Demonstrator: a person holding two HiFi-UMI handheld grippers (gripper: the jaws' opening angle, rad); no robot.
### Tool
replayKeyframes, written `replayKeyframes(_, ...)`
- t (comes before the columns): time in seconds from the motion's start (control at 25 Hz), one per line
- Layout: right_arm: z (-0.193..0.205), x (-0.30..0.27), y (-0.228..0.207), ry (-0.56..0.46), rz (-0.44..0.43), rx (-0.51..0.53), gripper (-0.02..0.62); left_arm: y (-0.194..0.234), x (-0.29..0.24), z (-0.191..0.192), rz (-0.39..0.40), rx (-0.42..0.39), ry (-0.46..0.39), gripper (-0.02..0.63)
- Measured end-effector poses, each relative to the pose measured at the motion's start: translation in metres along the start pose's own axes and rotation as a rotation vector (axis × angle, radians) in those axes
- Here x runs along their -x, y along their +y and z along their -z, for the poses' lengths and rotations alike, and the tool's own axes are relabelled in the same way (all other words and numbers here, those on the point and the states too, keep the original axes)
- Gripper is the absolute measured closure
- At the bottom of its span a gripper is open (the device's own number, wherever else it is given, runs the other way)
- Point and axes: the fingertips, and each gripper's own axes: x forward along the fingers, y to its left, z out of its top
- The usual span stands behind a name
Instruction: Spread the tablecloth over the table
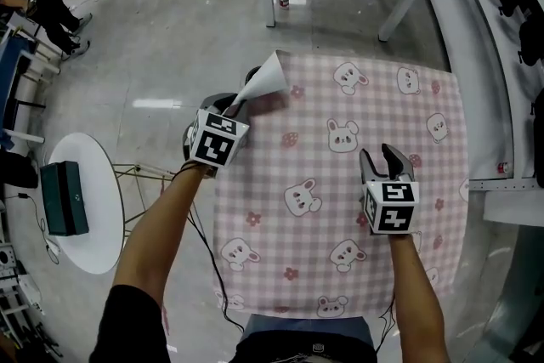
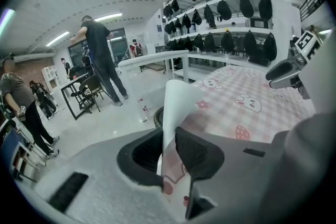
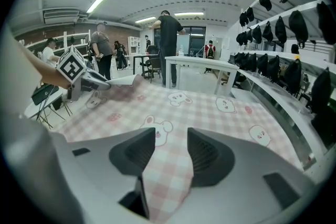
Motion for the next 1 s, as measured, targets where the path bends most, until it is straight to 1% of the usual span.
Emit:
replayKeyframes(0.12, 0.004, -0.004, 0.002, 0.002, -0.002, -0.001, 0.4, 0.006, -0.005, 0.006, -0.011, 0.04, 0.001, 0.522)
replayKeyframes(0.28, 0.004, -0.008, 0.003, 0.003, -0.006, -0.006, 0.4, 0.011, -0.01, 0.006, -0.038, 0.035, 0.002, 0.508)
replayKeyframes(0.32, 0.003, -0.008, 0.003, 0.003, -0.008, -0.008, 0.399, 0.011, -0.009, 0.006, -0.038, 0.034, 0.004, 0.485)
replayKeyframes(0.4, 0.001, -0.007, 0.004, 0.001, -0.012, -0.012, 0.399, 0.01, -0.006, 0.004, -0.026, 0.045, 0.008, 0.413)
replayKeyframes(0.56, -0.004, -0.002, 0.003, -0.007, -0.017, -0.019, 0.399, 0.007, 0.003, -0.002, -0.027, 0.059, -0.003, 0.37)
replayKeyframes(0.76, -0.016, 0.01, 0.004, -0.042, -0.027, -0.018, 0.399, -0.001, 0.028, -0.018, -0.041, 0.082, -0.039, 0.357)
replayKeyframes(1.0, -0.033, 0.043, 0.004, -0.094, -0.04, -0.015, 0.397, -0.025, 0.068, -0.042, -0.052, 0.079, -0.103, 0.357)
